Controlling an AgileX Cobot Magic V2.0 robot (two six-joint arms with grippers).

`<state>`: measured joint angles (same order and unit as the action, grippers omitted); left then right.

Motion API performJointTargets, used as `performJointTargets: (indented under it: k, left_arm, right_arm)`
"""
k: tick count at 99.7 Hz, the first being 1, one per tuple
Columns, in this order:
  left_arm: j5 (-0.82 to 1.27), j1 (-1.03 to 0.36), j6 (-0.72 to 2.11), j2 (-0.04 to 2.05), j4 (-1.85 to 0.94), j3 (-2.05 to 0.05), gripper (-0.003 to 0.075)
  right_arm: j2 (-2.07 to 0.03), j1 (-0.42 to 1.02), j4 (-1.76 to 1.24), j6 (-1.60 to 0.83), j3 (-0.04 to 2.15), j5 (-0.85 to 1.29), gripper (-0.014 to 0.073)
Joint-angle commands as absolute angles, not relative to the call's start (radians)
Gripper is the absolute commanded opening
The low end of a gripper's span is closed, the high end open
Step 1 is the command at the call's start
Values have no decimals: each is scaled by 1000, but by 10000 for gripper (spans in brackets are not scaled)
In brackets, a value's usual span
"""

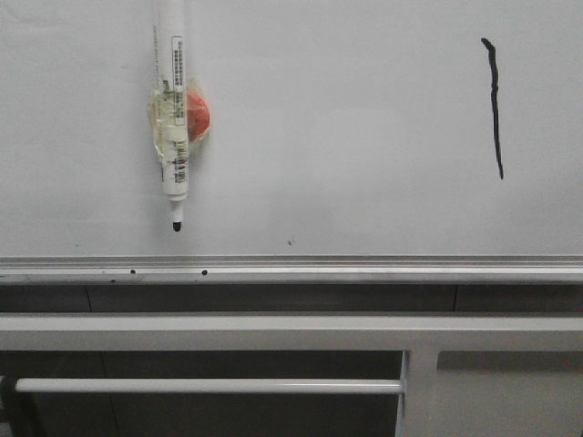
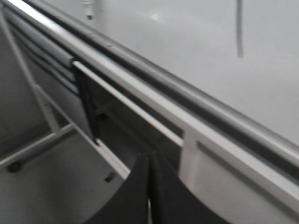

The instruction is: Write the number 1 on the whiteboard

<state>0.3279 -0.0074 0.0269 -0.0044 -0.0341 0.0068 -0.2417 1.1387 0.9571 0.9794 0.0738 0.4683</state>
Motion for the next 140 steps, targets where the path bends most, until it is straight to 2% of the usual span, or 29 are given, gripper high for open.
performJointTargets:
  k: [1,21,33,60,81,112,126,140]
  left_arm:
    - [258,-15,25,-28,-41,12,-20]
    - [258,-15,25,-28,-41,12,-20]
    - [258,-15,25,-28,-41,12,-20]
    - [258,-15,25,-28,-41,12,-20]
    - [258,-15,25,-28,-41,12,-20]
    - [258,-15,25,-28,-41,12,-20]
    - [258,-15,25,-28,-41,12,-20]
    - [258,-15,25,-28,-41,12,-20]
  right_arm:
    - [-252,1139,817,847,103,314,-64]
    - [-252,1139,350,376,45,34,-64]
    - [-252,1124,221,231,-46,-283,-64]
    - [-250,1015,-46,-110,-40,-357,-64]
    - [-250,765,-46,-139,-40,-366,-64]
    - [-231,189,-46,-68,-40,-361,-64]
    - [-110,43,-46,-64,-40,-258,-64]
    - [3,-24,-46,0,-40,-80,-64]
